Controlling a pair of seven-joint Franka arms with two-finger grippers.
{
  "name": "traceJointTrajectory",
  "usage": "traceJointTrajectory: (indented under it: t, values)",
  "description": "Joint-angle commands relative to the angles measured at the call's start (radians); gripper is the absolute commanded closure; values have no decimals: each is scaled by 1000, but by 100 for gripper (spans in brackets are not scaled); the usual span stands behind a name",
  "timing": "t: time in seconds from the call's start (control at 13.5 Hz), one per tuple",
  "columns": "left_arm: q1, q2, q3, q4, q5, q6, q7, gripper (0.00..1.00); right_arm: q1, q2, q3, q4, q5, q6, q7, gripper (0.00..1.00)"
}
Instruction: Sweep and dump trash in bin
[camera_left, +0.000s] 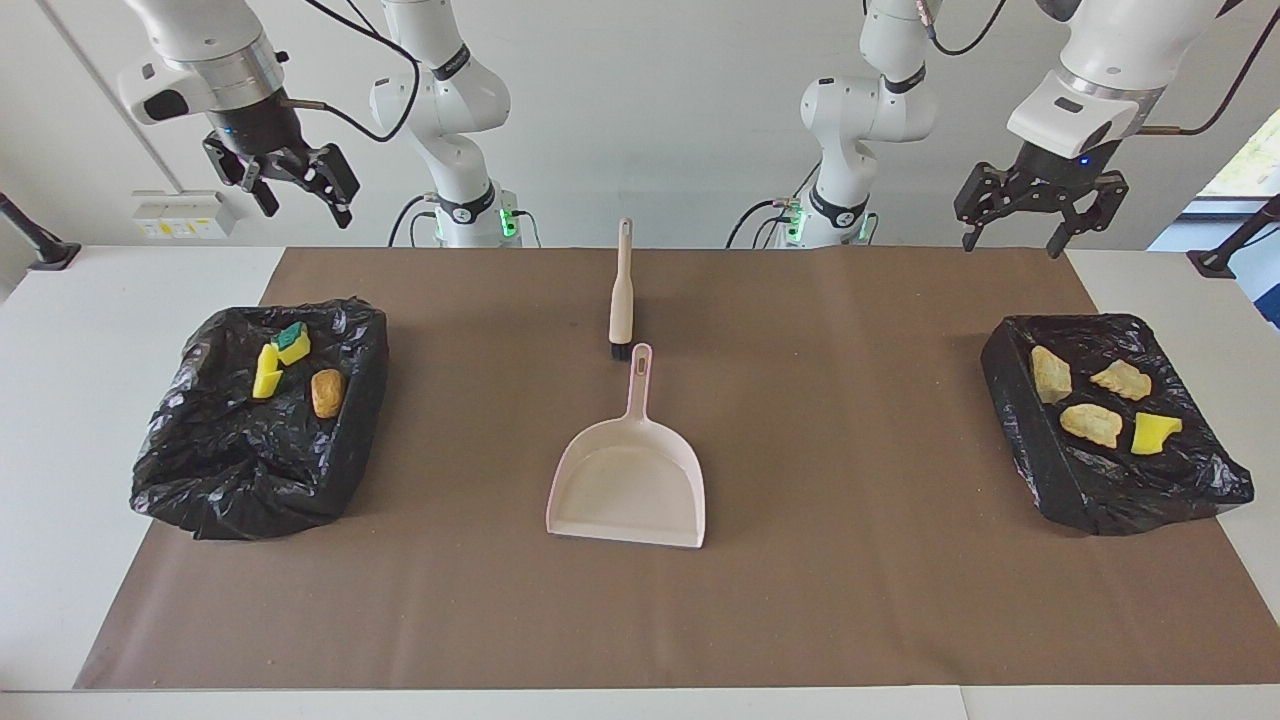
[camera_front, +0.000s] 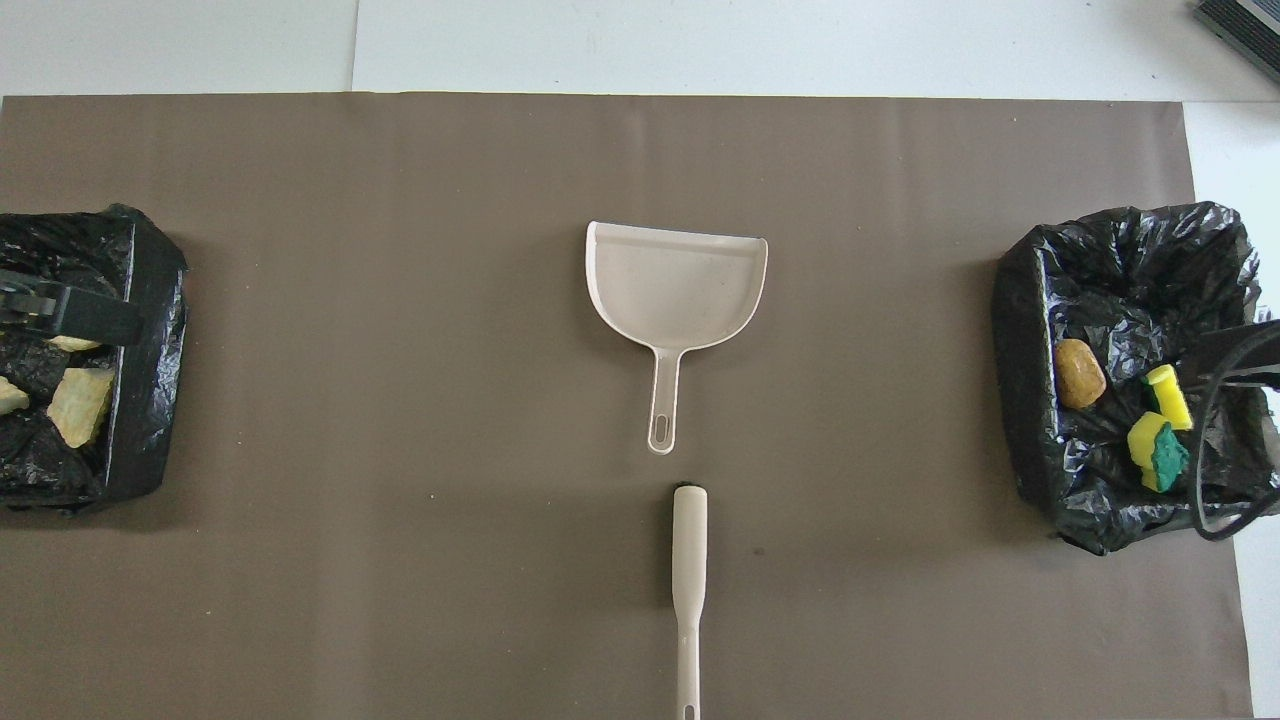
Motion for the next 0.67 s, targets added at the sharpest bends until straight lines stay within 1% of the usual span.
traceJointTrajectory:
  t: [0.0,0.22,0.37,0.59]
  values:
    - [22,-57,-10,-40,-20,-20,24,0,-24,-36,3,-42,-4,13,-28,0]
    - [30,-57,-1,-40,-20,1,24,0,-20,19,15,41,2,-4,-27,0]
    - [36,-57,-1,-39,-20,-3,20,0,-16,20,14,42,46,-7,-21,0]
    - [36,-57,-1,-40,-19,-5,18,0,-10,12,20,27,25,10,-20,0]
